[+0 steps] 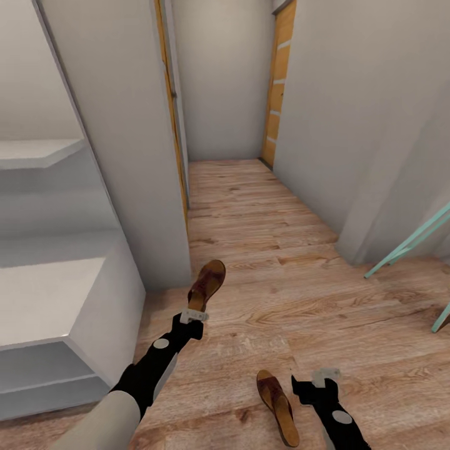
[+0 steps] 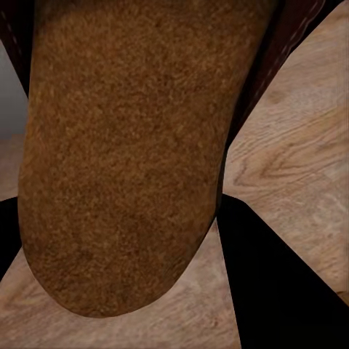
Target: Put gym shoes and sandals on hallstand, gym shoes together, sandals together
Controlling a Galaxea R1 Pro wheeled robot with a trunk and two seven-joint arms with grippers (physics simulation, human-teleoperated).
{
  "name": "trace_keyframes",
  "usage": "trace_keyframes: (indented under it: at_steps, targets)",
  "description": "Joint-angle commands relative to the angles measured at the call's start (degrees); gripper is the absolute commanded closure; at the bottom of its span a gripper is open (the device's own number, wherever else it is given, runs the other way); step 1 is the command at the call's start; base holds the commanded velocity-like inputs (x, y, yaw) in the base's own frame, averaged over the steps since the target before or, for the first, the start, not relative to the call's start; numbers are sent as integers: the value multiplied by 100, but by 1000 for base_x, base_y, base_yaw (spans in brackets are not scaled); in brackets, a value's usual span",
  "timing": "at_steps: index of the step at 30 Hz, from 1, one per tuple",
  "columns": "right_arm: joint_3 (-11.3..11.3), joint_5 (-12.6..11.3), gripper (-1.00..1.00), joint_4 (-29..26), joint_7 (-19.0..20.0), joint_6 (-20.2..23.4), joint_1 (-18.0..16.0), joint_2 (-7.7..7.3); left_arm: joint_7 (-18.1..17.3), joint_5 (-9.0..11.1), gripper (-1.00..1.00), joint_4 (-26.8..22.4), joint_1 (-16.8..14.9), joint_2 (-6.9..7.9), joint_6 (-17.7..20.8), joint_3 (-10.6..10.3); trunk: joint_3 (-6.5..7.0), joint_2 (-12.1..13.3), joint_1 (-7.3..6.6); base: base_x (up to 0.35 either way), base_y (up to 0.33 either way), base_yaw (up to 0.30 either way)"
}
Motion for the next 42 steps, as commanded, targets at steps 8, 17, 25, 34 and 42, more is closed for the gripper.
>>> trace_keyframes:
  at_steps: [8,17,25,34,42]
  targets:
    - [-17,55,-100,771,-16,411,-835,8,-18,-56,100,-23,27,22,9,-12,-5,-2,-1,0,0,0]
    - [-20,64,-100,1803,-11,90,-914,6,-63,-46,100,-328,-34,-4,630,-34,-5,-2,-1,0,0,0]
    - [-11,70,-100,2216,1,-306,-917,3,-77,-10,100,-697,-8,-10,1018,-21,-41,-82,43,0,0,0]
    - [-28,73,-100,2258,10,-357,-917,-6,-88,11,100,-683,23,-14,1040,-31,-210,-443,241,0,0,0]
    - [-26,65,-100,2260,11,-359,-917,-11,-837,6,100,-682,32,-20,1054,-44,-414,-764,416,0,0,0]
